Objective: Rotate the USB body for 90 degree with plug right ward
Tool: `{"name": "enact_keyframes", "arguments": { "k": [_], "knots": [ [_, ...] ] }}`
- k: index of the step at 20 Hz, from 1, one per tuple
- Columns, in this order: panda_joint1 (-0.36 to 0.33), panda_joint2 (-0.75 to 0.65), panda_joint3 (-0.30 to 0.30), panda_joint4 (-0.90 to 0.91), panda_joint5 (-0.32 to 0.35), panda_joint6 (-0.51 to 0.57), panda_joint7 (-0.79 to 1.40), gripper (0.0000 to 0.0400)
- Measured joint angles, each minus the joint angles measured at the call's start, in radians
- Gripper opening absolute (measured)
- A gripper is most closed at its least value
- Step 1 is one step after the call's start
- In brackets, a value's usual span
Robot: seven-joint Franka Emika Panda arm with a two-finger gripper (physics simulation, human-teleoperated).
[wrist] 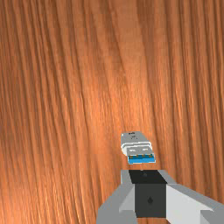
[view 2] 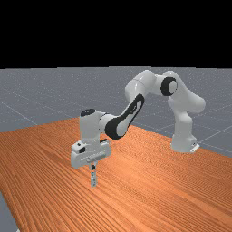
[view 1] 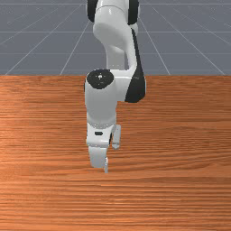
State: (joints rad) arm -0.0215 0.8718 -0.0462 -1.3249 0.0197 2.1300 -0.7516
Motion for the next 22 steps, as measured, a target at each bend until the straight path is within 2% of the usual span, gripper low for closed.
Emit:
{"name": "enact_keyframes", "arguments": {
  "k": [8, 10, 15, 19, 20, 21, 22],
  "knots": [
    [0.099, 0.003, 0.014, 0.007, -0.002, -0.005, 0.126, 0.0000],
    [0.102, -0.011, 0.022, -0.018, -0.008, 0.023, 0.093, 0.0000],
    [-0.013, -0.001, 0.032, 0.003, -0.029, 0.002, -0.163, 0.0000],
    [-0.083, 0.019, 0.013, 0.041, -0.018, -0.014, -0.207, 0.0000],
    [-0.084, 0.076, 0.000, 0.145, -0.012, -0.107, -0.155, 0.0000],
    [-0.086, 0.112, -0.002, 0.190, -0.013, -0.129, -0.154, 0.0000],
    [-0.087, 0.059, 0.001, 0.064, -0.008, -0.005, -0.157, 0.0000]
  ]
}}
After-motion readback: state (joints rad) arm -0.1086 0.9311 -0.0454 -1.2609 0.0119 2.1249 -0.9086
